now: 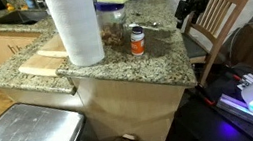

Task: Move the white and green bottle forward.

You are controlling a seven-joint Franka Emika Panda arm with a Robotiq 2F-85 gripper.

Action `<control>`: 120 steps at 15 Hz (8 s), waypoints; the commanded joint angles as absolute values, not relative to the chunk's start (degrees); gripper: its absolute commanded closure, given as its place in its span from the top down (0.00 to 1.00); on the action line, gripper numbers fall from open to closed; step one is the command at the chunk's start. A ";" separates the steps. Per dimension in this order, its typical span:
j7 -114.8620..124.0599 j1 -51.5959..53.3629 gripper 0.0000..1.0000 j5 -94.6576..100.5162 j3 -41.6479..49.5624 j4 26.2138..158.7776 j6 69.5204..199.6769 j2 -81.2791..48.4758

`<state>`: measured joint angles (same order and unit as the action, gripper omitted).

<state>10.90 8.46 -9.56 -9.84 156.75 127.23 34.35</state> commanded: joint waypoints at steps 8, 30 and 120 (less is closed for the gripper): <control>23.03 0.91 1.00 -7.85 -10.30 142.76 145.36 18.04; 41.03 2.99 1.00 0.39 -10.43 121.69 166.95 -8.67; 4.87 11.59 0.23 -20.12 -8.83 134.97 136.53 2.60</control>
